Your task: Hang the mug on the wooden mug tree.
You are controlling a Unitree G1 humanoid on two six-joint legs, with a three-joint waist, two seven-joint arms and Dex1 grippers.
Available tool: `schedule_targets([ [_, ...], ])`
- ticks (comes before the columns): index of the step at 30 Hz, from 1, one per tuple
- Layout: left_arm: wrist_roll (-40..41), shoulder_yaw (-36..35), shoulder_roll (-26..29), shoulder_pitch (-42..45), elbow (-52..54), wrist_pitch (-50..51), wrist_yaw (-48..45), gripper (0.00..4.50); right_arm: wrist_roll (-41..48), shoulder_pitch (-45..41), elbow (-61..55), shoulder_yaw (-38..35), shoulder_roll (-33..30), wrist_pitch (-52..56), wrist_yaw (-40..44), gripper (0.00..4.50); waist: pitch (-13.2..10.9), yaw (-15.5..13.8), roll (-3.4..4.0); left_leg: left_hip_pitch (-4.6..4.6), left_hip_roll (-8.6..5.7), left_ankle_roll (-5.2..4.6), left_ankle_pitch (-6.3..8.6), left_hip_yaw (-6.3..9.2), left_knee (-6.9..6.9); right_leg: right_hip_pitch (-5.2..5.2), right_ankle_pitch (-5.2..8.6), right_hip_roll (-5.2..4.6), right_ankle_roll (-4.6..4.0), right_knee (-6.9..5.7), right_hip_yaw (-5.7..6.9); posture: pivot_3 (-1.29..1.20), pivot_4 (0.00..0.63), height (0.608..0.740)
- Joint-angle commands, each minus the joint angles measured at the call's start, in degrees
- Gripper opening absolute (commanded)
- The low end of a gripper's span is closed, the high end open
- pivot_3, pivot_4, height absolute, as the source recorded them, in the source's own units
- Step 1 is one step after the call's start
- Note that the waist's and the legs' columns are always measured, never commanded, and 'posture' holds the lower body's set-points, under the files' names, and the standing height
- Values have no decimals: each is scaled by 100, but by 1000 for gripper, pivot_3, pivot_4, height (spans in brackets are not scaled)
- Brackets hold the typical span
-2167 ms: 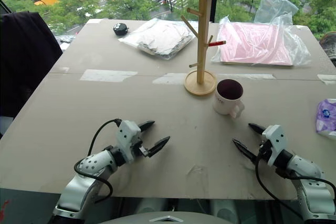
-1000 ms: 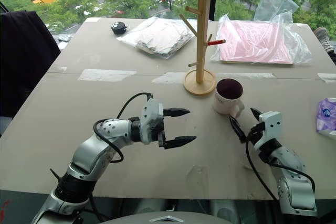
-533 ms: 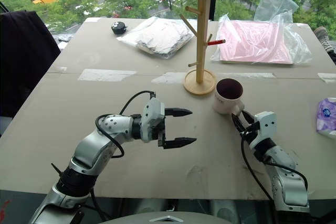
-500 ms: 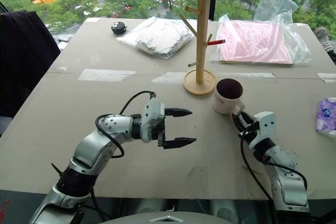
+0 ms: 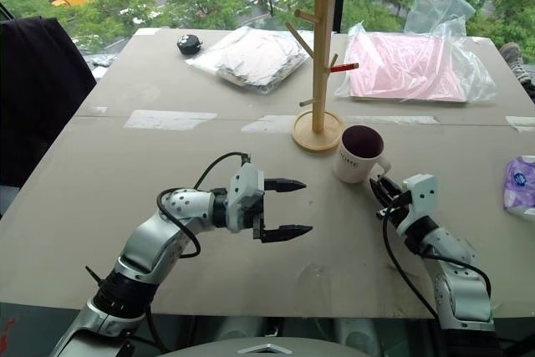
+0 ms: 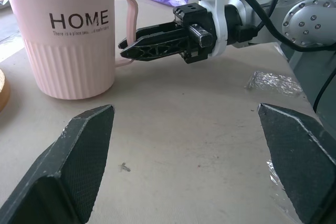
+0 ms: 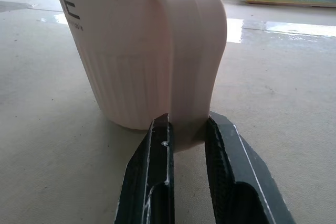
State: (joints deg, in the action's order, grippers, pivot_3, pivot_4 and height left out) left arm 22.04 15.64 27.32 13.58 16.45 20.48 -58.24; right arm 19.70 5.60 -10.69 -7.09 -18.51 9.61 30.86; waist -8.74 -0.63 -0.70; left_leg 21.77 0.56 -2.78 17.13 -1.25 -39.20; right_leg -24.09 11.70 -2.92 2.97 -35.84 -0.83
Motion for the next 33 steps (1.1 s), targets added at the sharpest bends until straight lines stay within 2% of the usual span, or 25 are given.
schedule_targets([
  [1,134,-169,-96,-48,221,-128,114,4500,126,-175,-260,-79,-85,53,14,139,0,0,0,0,0,0,0,0,0,0,0,0,0,0,0,0,150,740],
  [15,173,-297,-273,-96,181,-195,305,4500,44,-634,306,-104,-521,-43,501,139,0,-2,0,0,-2,0,0,1,-1,0,0,1,0,-1,1,0,150,740],
  [21,169,-293,-318,-86,177,-195,335,4500,-58,-681,543,-31,-446,-204,538,139,0,-1,0,1,-3,0,0,0,-1,1,-1,0,0,-1,0,0,150,740],
  [23,174,-303,-317,-72,168,-193,329,4500,-97,-682,548,-12,-423,-228,498,1192,0,0,0,0,-3,0,0,1,-1,1,-1,1,0,-1,0,0,150,740],
  [24,168,-306,-318,-55,144,-203,323,4500,-116,-681,554,-14,-406,-240,463,1515,0,-1,0,-1,-3,0,0,1,-1,1,-1,1,0,-2,0,0,150,740],
  [25,160,-307,-317,-41,124,-215,316,4500,-127,-677,552,-20,-388,-243,433,2161,0,-1,0,-1,-3,0,0,1,-1,1,-1,1,0,-2,0,0,150,740],
  [27,148,-307,-315,-23,93,-235,305,4500,-143,-655,516,-43,-344,-265,368,3000,0,-2,0,-1,-3,0,0,1,-1,1,-1,1,0,-2,0,0,150,740],
  [33,151,-275,-323,-10,83,-252,292,4500,-109,-503,220,-139,-161,-167,9,3000,0,-2,0,0,-3,0,0,1,-1,1,-1,0,0,-2,-1,0,150,740],
])
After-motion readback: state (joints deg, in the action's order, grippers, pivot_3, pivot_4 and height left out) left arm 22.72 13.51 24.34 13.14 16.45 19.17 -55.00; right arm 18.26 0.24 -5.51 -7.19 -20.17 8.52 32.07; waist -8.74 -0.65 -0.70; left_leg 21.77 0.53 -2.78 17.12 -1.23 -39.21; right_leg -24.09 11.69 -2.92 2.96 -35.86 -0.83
